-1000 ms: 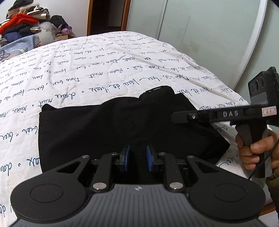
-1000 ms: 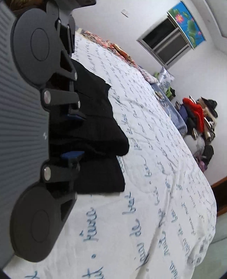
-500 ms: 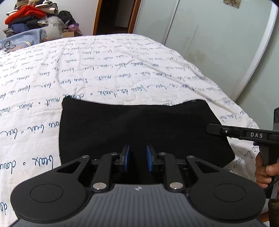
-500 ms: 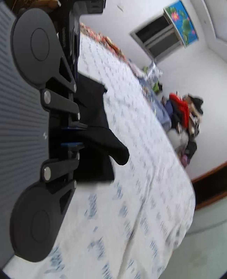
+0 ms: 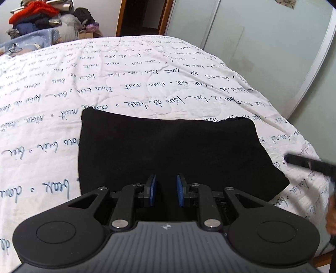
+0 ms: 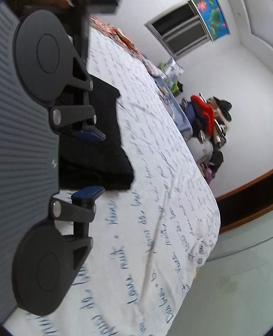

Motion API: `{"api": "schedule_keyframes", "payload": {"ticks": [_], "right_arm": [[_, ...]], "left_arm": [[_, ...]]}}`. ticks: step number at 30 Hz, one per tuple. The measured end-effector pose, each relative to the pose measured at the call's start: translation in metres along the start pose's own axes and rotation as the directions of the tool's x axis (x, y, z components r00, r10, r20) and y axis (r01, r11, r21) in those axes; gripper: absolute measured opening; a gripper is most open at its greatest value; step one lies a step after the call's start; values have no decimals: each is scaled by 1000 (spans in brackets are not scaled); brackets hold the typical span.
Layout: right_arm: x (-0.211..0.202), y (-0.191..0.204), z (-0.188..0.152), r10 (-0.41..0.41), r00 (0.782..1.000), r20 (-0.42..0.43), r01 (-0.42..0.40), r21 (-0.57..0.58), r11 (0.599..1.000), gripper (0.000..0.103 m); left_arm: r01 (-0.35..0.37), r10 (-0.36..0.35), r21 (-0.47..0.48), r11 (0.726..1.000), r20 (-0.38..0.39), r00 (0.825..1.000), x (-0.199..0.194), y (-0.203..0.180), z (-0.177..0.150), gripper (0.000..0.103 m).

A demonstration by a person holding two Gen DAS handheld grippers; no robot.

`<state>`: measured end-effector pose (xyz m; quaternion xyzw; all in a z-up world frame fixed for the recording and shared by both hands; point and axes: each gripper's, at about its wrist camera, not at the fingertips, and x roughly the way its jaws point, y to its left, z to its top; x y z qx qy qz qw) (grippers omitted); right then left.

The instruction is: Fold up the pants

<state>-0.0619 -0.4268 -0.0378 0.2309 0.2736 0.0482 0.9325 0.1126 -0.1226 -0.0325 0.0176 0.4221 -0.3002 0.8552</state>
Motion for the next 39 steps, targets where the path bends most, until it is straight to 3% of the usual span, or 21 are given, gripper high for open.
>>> {"api": "schedule_keyframes", "payload": {"ticks": [5, 11, 12, 13, 15, 18, 21, 25, 28, 29, 32, 36, 38, 39], "right_arm": [[-14, 21, -23, 33, 998, -47, -37, -84, 996, 45], [3, 25, -33, 35, 994, -99, -47, -131, 990, 45], [7, 25, -34, 23, 994, -109, -38, -144, 989, 39], [9, 26, -36, -1, 994, -110, -17, -163, 986, 19], [8, 26, -35, -38, 995, -96, 20, -184, 983, 7], [-7, 27, -28, -66, 996, -52, 54, -205, 977, 3], [-11, 27, -23, -78, 996, -41, 67, -222, 973, 3], [9, 25, -32, -146, 983, -112, 113, -258, 960, 3], [-3, 25, -18, -153, 988, -35, 142, -219, 965, 20], [-6, 27, -12, -150, 989, 3, 147, -223, 964, 20], [5, 41, 7, -97, 994, 43, 105, -244, 964, 20], [63, 60, 18, -50, 997, -51, 29, -342, 939, 26], [94, 61, 21, -72, 993, -93, 31, -380, 924, 25], [105, 58, 22, -94, 991, -100, 48, -391, 919, 25]], "left_arm": [[-5, 5, 49, 999, 3, 1000, 1, -13, -2, 20], [-14, 14, 60, 998, -2, 1000, 1, -18, -3, 21], [-17, 18, 58, 998, -3, 1000, 1, -18, -3, 24], [-16, 17, 57, 998, -2, 1000, 1, -18, -3, 26], [-14, 14, 57, 998, 2, 1000, 0, -18, -2, 26], [-14, 13, 55, 998, 8, 1000, -1, -18, -2, 27], [-21, 22, 58, 998, -4, 1000, 4, -18, -4, 27], [-27, 27, 87, 996, -2, 1000, 0, -18, -5, 27], [-37, 37, 78, 996, 6, 999, -1, -13, 0, 27], [-41, 41, 68, 997, 6, 999, 1, -10, 2, 27], [-42, 42, 32, 999, -2, 999, 5, -2, 11, 27], [-75, 74, 45, 996, 19, 997, 10, 7, 28, 27], [-106, 105, 64, 992, 20, 994, 20, 15, 36, 35], [-119, 118, 78, 990, 15, 993, 28, 21, 39, 54]]}}
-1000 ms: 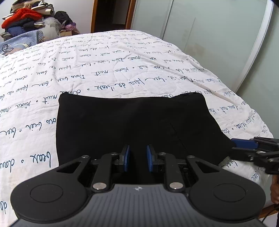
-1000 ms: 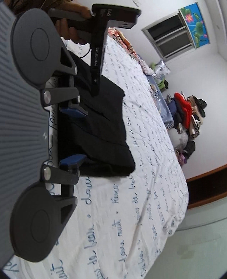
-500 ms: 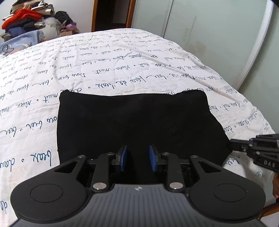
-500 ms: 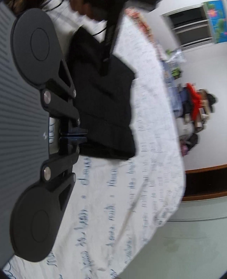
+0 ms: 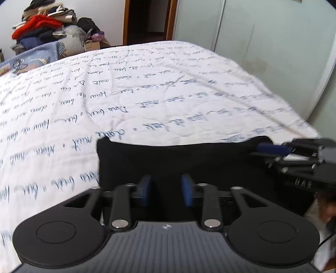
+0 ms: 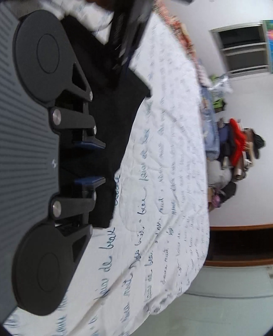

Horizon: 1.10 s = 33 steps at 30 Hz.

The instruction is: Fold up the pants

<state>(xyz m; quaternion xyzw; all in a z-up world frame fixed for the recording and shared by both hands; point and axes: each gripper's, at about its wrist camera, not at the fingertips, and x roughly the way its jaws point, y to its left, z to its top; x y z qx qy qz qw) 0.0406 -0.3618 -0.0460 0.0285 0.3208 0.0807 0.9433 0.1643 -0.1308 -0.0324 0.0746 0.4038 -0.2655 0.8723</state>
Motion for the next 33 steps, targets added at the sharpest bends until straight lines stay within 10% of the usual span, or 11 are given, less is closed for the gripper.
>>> {"api": "schedule_keyframes", "payload": {"ticks": [11, 14, 22, 27, 33], "right_arm": [[-2, -3, 8, -38, 999, 3, 38, -29, 999, 32], [18, -14, 3, -32, 999, -40, 31, -4, 999, 35], [-20, 6, 0, -63, 997, 38, 64, -18, 998, 37], [-42, 27, -23, -14, 1000, 10, 14, -64, 998, 42], [-39, 21, -43, -63, 998, 7, 63, -40, 997, 48]], "left_arm": [[-54, 56, -93, 994, 26, 998, 19, 37, 25, 62], [-169, 169, -80, 982, -8, 986, 41, 44, 24, 61], [-76, 85, -138, 988, 62, 994, -15, 43, -5, 61], [-6, 12, -57, 998, 96, 995, -39, 13, -40, 61], [-103, 94, 77, 992, 111, 989, -42, -6, -73, 61]]}}
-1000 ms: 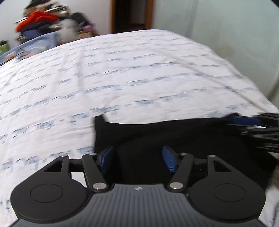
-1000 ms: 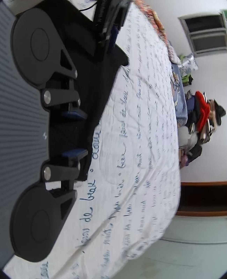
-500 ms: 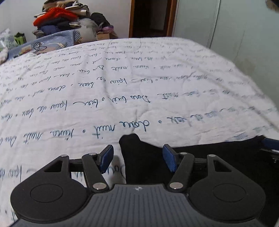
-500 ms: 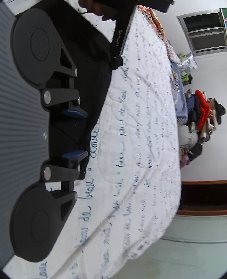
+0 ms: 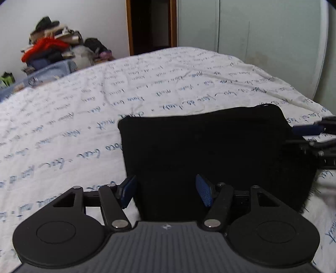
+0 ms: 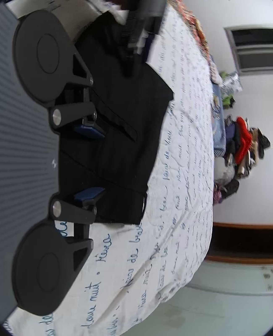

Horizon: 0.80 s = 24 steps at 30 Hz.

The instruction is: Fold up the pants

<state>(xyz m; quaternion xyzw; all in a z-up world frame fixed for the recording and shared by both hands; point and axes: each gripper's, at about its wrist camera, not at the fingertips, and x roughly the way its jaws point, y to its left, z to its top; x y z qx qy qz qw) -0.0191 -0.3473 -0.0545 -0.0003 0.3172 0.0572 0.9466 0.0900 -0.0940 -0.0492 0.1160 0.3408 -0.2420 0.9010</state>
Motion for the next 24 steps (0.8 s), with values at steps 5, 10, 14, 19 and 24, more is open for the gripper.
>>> {"api": "schedule_keyframes", "payload": {"ticks": [5, 10, 14, 19, 24], "right_arm": [[-24, 14, 3, 34, 998, 46, -34, -11, 999, 49], [-13, 19, -15, 45, 999, -1, -45, -17, 999, 58], [-19, 21, -12, 9, 1000, 2, -9, -11, 1000, 58], [-32, 27, -10, -13, 999, 35, 15, -46, 999, 73], [-25, 30, -21, -67, 998, 2, 67, -74, 995, 79]], "left_arm": [[98, -96, -37, 994, 50, 994, -24, 2, 1, 61], [64, -64, 42, 997, 6, 998, -10, -19, -16, 61], [50, -52, 57, 997, 23, 998, -24, -21, -12, 62], [27, -27, -23, 999, -17, 999, -19, -10, -7, 62], [10, -16, -98, 995, -57, 998, -17, -3, -3, 67]]}}
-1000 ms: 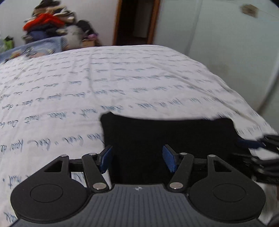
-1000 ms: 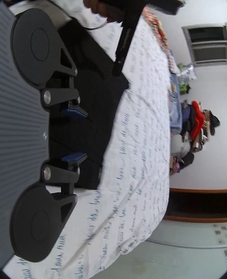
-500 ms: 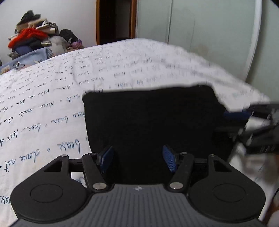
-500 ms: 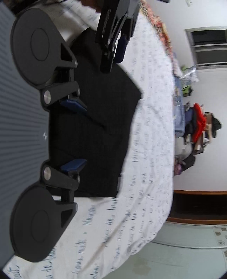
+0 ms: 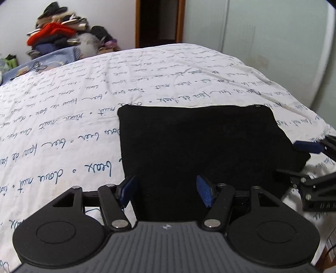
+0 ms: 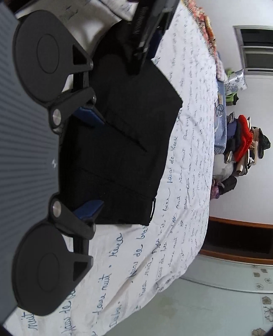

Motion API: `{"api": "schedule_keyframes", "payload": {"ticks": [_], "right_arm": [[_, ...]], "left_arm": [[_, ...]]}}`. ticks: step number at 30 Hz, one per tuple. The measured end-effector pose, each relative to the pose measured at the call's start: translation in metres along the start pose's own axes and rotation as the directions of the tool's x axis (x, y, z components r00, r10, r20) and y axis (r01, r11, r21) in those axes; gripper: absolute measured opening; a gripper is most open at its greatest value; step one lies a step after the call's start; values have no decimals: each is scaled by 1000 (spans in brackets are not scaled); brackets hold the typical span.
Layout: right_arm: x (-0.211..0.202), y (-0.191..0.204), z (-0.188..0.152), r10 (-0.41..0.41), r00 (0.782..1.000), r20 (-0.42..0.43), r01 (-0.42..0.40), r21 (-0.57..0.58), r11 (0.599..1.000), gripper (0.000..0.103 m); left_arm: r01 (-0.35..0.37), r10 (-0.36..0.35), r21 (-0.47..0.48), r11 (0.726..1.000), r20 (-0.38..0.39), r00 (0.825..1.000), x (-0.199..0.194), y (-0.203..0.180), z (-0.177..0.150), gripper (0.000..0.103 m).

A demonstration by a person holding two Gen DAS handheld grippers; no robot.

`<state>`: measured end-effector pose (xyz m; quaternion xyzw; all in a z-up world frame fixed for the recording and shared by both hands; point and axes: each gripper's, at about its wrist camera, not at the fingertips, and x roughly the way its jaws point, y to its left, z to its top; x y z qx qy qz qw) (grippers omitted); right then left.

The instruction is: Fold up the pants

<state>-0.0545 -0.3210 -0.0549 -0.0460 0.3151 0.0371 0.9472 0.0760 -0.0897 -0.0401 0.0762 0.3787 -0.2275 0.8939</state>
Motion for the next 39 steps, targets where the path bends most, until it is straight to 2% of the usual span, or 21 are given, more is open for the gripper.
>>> {"api": "schedule_keyframes", "payload": {"ticks": [3, 7, 10, 12, 16, 19, 23, 27, 30, 33, 39], "right_arm": [[-6, 3, 2, -20, 1000, 14, 20, 8, 1000, 79], [-20, 10, 6, -10, 997, 70, 8, 23, 1000, 97], [-15, 20, 3, -19, 999, 35, 20, -18, 1000, 101], [-8, 24, -3, -59, 998, -5, 58, -49, 997, 103], [-23, 28, -4, -109, 994, 10, 109, -2, 994, 103], [-37, 33, -1, -119, 993, 16, 118, 58, 991, 103], [-50, 43, -2, -122, 992, 6, 121, 117, 986, 103], [-55, 51, -3, -104, 994, -15, 105, 116, 988, 103], [-56, 53, -3, -92, 996, -19, 93, 111, 989, 103], [-56, 53, -4, -90, 996, -21, 91, 109, 990, 103], [-57, 56, -4, -86, 996, -21, 88, 96, 991, 103]], "left_arm": [[-34, 34, -21, 999, -4, 999, -3, -3, 1, 70], [-51, 50, -40, 998, -22, 998, -7, -9, -1, 70], [-66, 65, -28, 997, -33, 997, -11, -17, -4, 70], [-87, 86, -13, 996, -40, 995, -15, -22, -6, 70], [-101, 99, -30, 994, -53, 994, -24, -25, -8, 70], [-95, 92, -51, 994, -61, 994, -31, -28, -10, 70], [-96, 94, -35, 995, -62, 994, -37, -35, -13, 70], [-95, 94, -15, 995, -62, 994, -38, -39, -13, 70], [-99, 98, -22, 995, -59, 993, -38, -38, -12, 71], [-100, 97, -37, 994, -55, 994, -39, -33, -12, 78], [-103, 100, -67, 992, -52, 994, -40, -26, -11, 78]]}}
